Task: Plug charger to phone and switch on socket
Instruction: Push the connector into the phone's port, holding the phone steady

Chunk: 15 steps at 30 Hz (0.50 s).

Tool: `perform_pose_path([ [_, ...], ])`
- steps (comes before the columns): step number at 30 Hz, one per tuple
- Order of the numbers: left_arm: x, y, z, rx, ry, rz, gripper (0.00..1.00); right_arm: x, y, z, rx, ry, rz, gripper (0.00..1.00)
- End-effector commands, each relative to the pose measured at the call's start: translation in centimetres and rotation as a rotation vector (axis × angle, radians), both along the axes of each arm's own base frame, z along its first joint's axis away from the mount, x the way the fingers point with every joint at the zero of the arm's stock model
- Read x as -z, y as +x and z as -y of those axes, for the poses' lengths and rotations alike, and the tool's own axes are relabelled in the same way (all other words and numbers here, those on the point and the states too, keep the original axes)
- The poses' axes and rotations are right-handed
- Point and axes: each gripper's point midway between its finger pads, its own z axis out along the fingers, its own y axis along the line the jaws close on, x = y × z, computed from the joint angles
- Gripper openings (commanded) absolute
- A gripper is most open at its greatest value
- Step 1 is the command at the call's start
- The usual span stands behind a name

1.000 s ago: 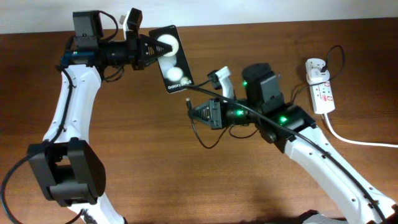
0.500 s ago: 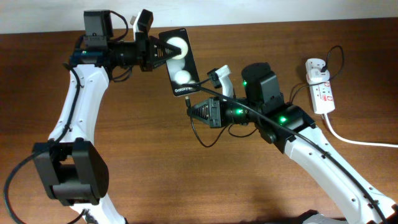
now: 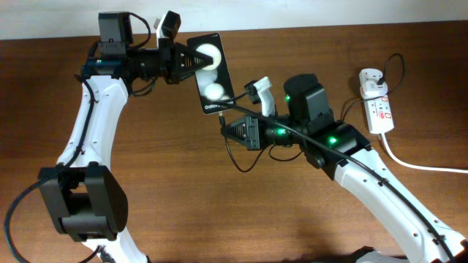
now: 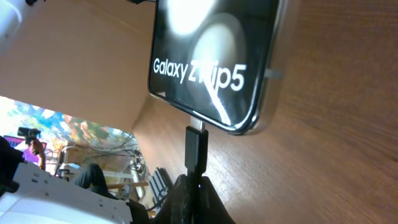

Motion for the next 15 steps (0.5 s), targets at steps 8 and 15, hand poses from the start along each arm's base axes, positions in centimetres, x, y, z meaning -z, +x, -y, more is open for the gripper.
perform_pose_path([
  [8, -1.56, -0.62, -0.21, 0.018, -0.02, 0.054, 0.0, 0.06, 0.17, -0.06, -0.032, -0.023, 0.086, 0.04],
  [15, -1.56, -0.62, -0.21, 0.019, -0.02, 0.056, 0.0, -0.39, 0.44, -0.18, -0.04, -0.017, 0.131, 0.04],
])
